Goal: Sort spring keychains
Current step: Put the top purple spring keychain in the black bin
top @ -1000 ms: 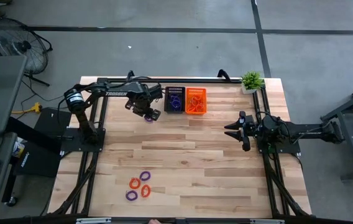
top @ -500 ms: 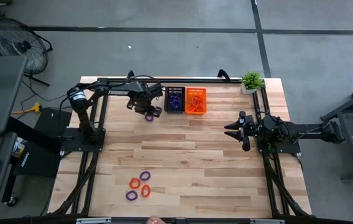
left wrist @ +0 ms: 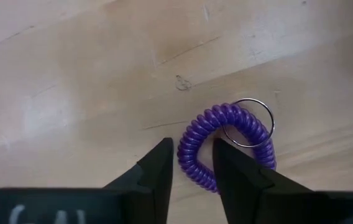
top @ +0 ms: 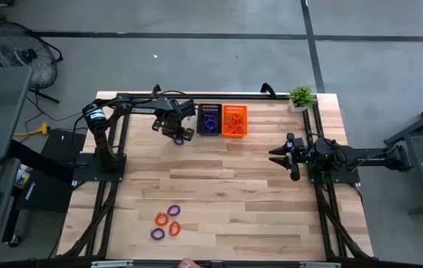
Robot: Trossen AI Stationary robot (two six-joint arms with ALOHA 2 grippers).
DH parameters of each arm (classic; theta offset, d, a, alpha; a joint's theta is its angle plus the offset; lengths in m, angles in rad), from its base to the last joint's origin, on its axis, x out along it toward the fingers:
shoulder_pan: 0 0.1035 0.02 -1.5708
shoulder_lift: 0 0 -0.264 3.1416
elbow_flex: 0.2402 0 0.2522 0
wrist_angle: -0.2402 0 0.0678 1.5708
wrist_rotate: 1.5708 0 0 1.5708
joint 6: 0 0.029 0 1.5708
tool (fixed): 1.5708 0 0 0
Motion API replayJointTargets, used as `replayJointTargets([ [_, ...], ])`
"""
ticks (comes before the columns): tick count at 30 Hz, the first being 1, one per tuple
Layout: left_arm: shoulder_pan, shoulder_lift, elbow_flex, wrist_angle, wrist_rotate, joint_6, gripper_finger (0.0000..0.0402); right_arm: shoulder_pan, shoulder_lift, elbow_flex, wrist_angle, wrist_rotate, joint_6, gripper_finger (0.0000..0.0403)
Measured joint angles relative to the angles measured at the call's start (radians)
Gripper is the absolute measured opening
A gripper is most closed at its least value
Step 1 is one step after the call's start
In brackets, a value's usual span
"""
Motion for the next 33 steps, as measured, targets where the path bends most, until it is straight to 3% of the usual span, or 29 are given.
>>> replayJointTargets([
  [11, -0.001, 0.001, -0.001, -0.005, 0.016, -0.006, 0.0026, 0.0, 0.0, 0.0, 0.0, 0.0, 0.0, 0.0134],
  [33, -0.016, -0.166, 0.156, -0.057, -0.009, 0.001, 0.0028, 0.0, 0.0, 0.0, 0.0, 0.0, 0.0, 0.0134],
])
